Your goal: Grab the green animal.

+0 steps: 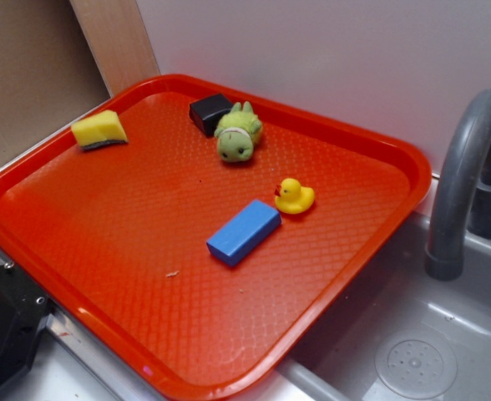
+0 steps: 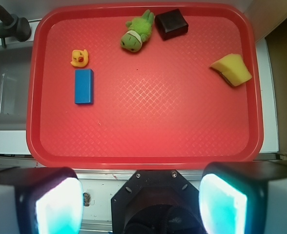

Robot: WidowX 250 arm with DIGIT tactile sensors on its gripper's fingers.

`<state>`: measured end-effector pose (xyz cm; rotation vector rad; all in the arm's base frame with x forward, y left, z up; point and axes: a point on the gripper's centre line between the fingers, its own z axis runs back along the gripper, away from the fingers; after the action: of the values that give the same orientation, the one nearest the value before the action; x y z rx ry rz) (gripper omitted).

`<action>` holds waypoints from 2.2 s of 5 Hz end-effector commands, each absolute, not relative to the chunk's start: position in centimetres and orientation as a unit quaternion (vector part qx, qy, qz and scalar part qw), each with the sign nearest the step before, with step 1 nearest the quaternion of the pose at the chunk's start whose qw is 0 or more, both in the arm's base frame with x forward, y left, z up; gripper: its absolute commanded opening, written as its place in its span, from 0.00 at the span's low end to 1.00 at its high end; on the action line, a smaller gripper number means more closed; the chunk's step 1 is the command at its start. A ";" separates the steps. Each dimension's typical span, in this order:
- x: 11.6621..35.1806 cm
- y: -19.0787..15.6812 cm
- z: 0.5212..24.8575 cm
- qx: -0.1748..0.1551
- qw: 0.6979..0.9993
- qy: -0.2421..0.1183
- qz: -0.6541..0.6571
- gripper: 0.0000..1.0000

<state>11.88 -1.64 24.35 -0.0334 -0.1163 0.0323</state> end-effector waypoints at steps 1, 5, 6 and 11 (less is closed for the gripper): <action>11.9 -1.6 24.3 -0.017 0.998 -0.058 0.016 1.00; 25.6 -0.7 23.0 -0.067 0.977 -0.055 0.197 1.00; 28.0 -0.9 19.3 -0.048 0.979 -0.041 0.194 1.00; 29.7 -1.4 5.7 0.019 0.986 0.028 0.160 1.00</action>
<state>29.44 -2.24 4.73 0.0462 0.0964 0.3062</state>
